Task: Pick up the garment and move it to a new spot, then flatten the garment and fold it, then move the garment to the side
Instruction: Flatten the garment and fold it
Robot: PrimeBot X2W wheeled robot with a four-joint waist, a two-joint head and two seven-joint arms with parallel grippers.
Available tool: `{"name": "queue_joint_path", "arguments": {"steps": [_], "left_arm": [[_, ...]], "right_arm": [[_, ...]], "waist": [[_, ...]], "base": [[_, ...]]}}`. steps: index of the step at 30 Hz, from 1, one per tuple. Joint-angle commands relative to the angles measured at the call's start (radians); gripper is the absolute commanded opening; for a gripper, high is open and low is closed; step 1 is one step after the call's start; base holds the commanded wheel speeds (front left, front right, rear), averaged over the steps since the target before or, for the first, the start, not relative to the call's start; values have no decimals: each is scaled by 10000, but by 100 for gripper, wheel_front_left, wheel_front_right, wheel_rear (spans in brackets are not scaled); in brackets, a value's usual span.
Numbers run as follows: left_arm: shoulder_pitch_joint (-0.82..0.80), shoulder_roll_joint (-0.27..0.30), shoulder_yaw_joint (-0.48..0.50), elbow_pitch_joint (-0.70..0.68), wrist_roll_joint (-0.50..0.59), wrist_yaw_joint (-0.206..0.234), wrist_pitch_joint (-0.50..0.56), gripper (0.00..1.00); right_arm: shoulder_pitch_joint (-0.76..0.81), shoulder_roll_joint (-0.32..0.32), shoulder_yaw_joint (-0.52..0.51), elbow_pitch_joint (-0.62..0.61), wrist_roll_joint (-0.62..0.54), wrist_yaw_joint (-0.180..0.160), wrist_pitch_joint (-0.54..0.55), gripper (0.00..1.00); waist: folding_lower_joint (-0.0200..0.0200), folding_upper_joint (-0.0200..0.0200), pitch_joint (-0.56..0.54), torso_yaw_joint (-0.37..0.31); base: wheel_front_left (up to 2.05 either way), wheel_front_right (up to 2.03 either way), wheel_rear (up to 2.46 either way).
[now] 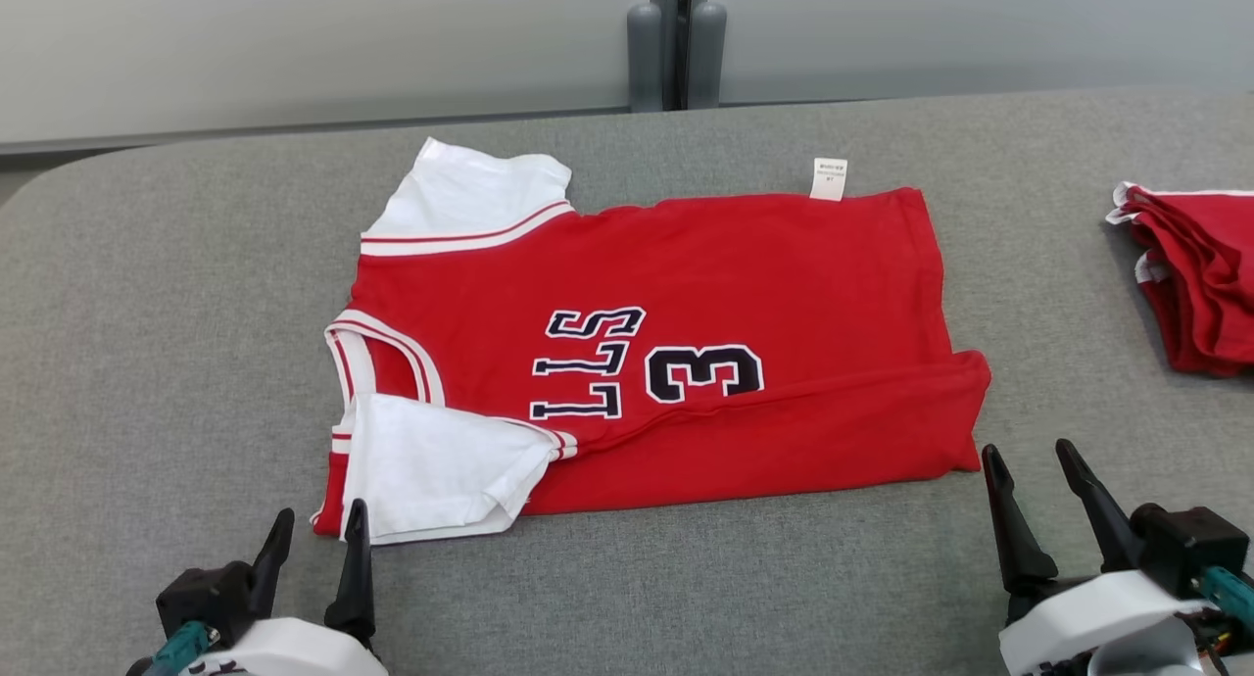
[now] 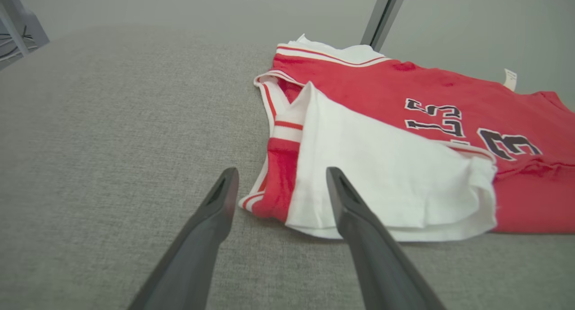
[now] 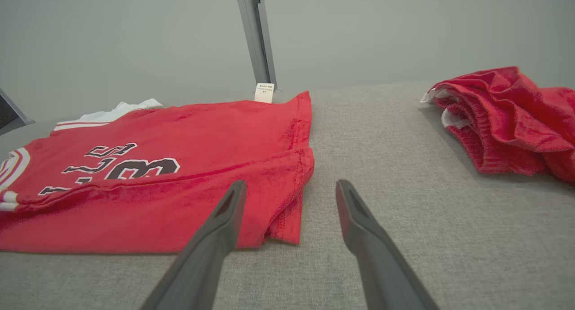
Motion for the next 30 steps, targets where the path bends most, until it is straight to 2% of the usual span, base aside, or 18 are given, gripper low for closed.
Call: {"name": "queue_joint_path", "arguments": {"steps": [1, 13, 14, 15, 16, 18, 22, 30], "left_arm": [[-325, 26, 33, 216, -72, -99, -8, 100], [-1808, -132, -23, 2509, -1127, -1140, 615, 100], [-1858, -140, -93, 2615, -1173, -1223, 700, 73], [-1879, -131, -159, 2693, -1174, -1271, 766, 16], [-1916, -136, -183, 2725, -1215, -1316, 771, 0], [-1941, -121, -239, 2660, -1209, -1361, 739, 0], [-1749, 44, -112, 2051, -1077, -1116, 401, 0], [-1054, 177, 29, 334, -982, -642, 314, 0]], "right_arm": [[-272, -92, 60, 285, 111, 0, -32, 100], [-2204, -78, 1318, 3296, 1223, 0, -348, 100], [-2289, -91, 1416, 3467, 1374, 0, -360, 83], [-2362, -99, 1498, 3610, 1469, 0, -379, 38], [-2406, -104, 1582, 3716, 1597, 0, -412, 0], [-2468, -167, 1733, 3872, 1771, -2, -487, 0], [-2499, -352, 1814, 3878, 2129, -12, -678, 0], [-1950, -563, 1721, 3124, 2455, -11, -601, 0]], "waist": [[0, -1, 166, 24], [0, -1, 887, 72], [0, -1, 913, 75], [0, -1, 940, 77], [0, -1, 960, 76], [0, -1, 978, 66], [0, -1, 920, 57], [0, -1, 607, 149]], "base": [[0, 0, 0], [0, 0, 0], [0, 0, 0], [0, 0, 0], [0, 0, 0], [0, 0, 0], [0, 0, 0], [0, 0, 0]]}}
